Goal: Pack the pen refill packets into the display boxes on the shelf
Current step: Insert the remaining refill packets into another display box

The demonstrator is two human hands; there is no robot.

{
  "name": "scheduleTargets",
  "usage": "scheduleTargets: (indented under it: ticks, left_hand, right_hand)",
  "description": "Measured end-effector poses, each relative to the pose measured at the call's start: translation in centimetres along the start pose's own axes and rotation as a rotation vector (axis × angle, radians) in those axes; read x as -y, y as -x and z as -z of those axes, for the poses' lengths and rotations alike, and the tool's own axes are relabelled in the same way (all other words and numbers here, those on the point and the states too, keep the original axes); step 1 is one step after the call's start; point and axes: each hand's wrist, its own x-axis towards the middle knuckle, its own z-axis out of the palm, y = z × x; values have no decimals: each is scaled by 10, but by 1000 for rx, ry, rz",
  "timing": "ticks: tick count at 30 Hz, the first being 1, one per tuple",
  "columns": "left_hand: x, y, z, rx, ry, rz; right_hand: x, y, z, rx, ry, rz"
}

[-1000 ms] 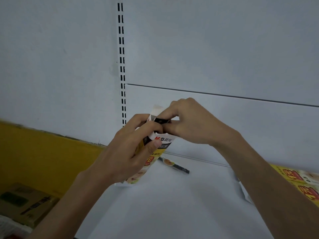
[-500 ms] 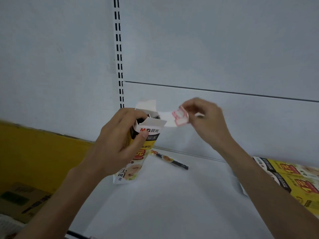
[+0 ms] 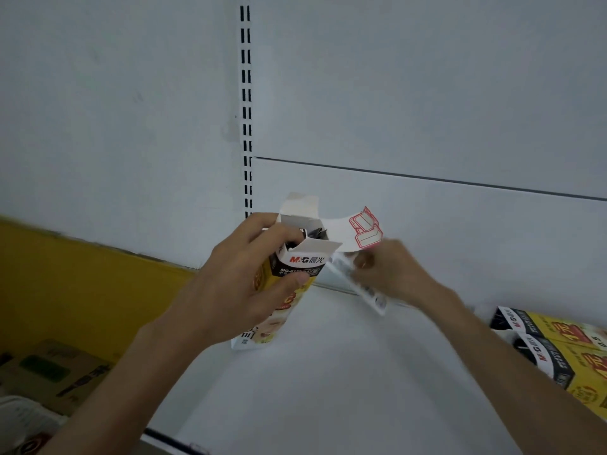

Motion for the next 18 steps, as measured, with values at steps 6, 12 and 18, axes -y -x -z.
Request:
scheduleTargets:
  ticks: [6, 12, 18]
  left_hand:
    - [-1, 0, -1, 13, 0, -25]
    - [-3, -3, -6, 30, 30, -49]
    - [0, -2, -7, 32, 29, -49]
  right_hand:
    - [51, 12, 81, -539, -1002, 290]
    - [82, 24, 76, -361, -1121, 456]
    - [77, 19, 55, -278, -959, 441]
